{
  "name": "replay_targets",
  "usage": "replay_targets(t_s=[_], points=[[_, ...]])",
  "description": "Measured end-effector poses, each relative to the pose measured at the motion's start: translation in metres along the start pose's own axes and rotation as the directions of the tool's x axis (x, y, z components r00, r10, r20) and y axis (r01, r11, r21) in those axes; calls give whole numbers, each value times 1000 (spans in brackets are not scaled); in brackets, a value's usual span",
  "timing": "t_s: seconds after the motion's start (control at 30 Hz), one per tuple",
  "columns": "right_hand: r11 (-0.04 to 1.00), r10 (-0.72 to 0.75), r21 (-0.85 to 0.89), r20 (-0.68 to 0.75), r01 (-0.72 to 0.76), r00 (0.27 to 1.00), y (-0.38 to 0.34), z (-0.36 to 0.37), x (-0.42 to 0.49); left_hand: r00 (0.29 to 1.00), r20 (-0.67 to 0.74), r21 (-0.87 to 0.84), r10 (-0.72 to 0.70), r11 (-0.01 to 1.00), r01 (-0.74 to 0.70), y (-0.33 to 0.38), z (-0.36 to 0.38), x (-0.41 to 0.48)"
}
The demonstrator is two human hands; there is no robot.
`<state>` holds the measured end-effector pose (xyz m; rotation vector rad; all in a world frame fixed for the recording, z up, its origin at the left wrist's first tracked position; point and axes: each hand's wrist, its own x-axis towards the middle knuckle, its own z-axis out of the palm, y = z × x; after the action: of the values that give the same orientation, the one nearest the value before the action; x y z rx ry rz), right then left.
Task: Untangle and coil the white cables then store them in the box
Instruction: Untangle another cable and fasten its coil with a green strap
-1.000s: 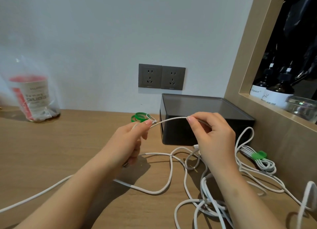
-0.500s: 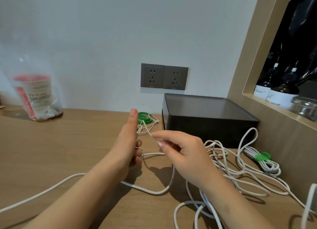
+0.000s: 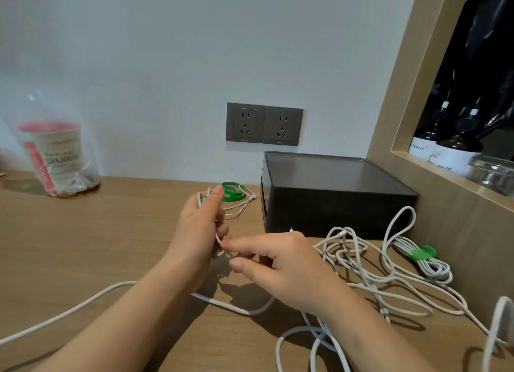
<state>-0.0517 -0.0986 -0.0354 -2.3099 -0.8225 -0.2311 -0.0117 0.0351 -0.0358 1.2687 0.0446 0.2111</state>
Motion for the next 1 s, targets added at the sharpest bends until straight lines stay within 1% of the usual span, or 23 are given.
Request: replay_targets(t_s=[0.1,0.17,0.27,0.37,0.47,0.57,0.67,0.73,0.77,0.8,0.83,0.93,1.0], points=[[1000,17,22,25,-17,1000,-1,-1,-1,996,-46,-166,80,982,-86,5,-3,1],[999,21,27,41,-22,999,-1,-1,-1,994,-69,-267,84,958,-99,10,-4,2],[999,42,26,99,-45,994,-1,-2,-1,998,-59,-420,-19,908,-8,14,-6,3],[998,59,26,138,-63,989,-1,-4,-1,990,-19,-554,-141,826,107,15,-11,8],[996,81,31,135,-86,988,0,-9,-1,974,80,-649,-212,731,212,18,-17,12],[987,158,-44,145,-154,977,4,-14,-1,953,198,-683,-230,665,303,21,-23,13],[972,234,-65,105,-228,967,10,-20,-2,923,312,-655,-225,653,380,25,-29,14],[961,271,-69,61,-267,961,13,-25,-2,881,430,-615,-195,652,444,26,-32,13],[957,288,-54,32,-286,957,14,-27,-2,852,494,-587,-173,656,474,27,-33,12],[952,307,-12,4,-307,952,15,-29,-2,834,527,-554,-166,677,484,28,-32,10],[944,327,47,-19,-326,945,16,-30,-3,832,526,-505,-175,723,472,28,-31,8],[909,372,215,-28,-358,928,16,-32,-3,879,428,-278,-209,895,348,28,-22,2],[868,392,333,-3,-369,920,13,-33,-3,886,420,-130,-198,953,275,27,-18,-1]])
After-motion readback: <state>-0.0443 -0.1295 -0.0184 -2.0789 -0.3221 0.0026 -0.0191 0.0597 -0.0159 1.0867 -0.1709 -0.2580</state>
